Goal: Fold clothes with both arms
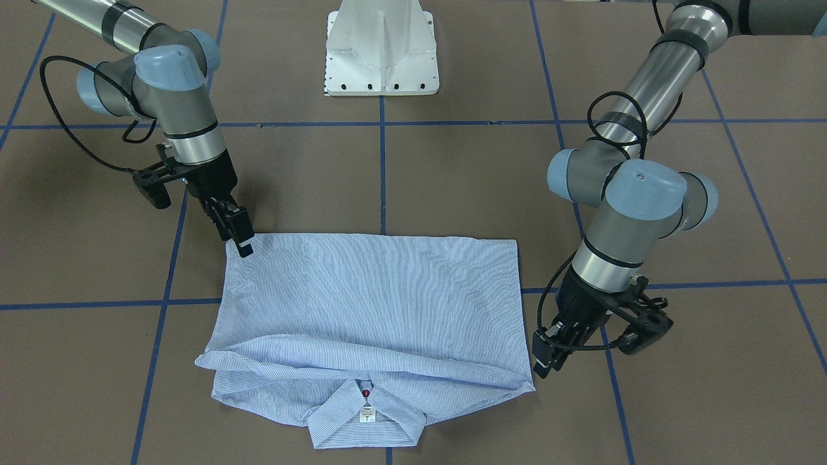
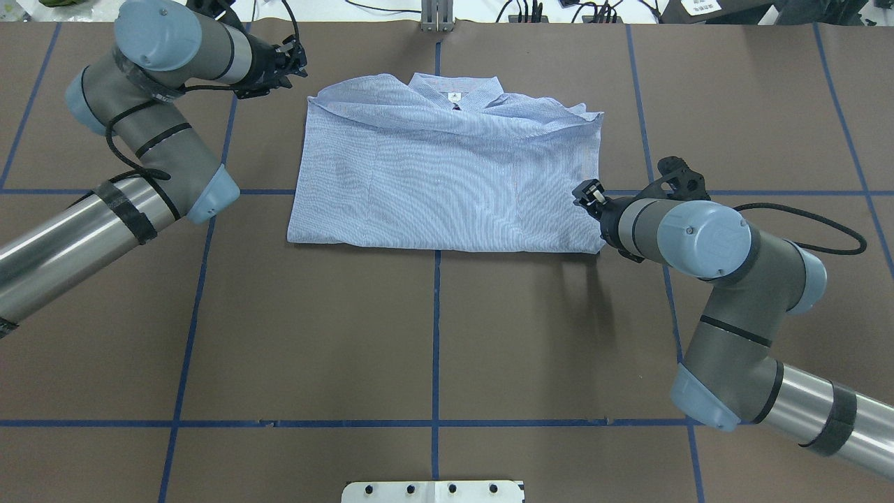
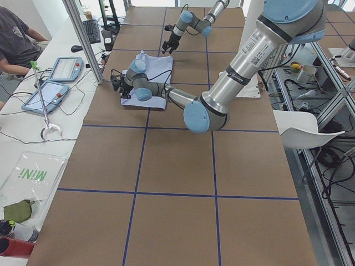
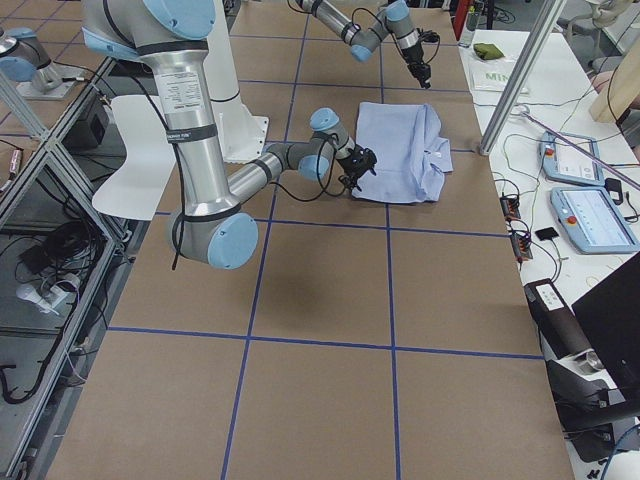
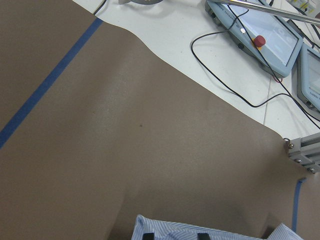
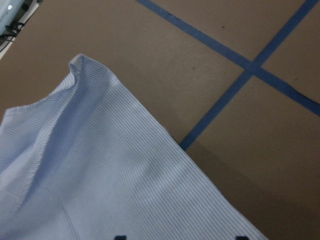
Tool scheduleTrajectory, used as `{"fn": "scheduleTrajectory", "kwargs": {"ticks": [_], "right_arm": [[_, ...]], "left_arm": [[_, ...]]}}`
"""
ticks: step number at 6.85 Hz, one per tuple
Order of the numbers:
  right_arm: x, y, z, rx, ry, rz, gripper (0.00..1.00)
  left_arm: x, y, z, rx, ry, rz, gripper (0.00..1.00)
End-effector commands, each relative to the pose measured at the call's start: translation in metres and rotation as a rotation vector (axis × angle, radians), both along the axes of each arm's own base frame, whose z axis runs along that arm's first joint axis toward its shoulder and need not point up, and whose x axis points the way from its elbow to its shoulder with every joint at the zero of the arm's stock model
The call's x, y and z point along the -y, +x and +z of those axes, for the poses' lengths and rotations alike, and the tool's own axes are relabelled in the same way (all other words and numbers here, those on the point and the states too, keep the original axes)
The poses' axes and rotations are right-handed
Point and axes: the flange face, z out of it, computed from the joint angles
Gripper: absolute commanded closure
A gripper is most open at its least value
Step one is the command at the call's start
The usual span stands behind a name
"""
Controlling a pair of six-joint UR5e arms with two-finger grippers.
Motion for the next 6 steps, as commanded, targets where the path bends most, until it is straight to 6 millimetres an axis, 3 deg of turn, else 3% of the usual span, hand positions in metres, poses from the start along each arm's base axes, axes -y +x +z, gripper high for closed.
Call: {"fn": "scheduleTrajectory", "kwargs": {"ticks": [1, 4, 6], "right_arm": [[-0.0062, -0.0116, 0.0186, -0.031, -0.016, -0.014, 0.22], [-0.0069, -0.014, 0.0243, -0.042, -0.021, -0.018, 0.28], [-0.0051, -0.017, 0.0267, -0.046, -0.025, -0.017, 0.55]], "left_arm": [[-0.0003, -0.0004, -0.001, 0.001, 0.001, -0.002, 0.6], [-0.0025, -0.0024, -0.0041, -0.004, 0.006, -0.004, 0.6], [-0.0029, -0.0044, -0.0068, -0.007, 0.013, -0.006, 0.6]]}}
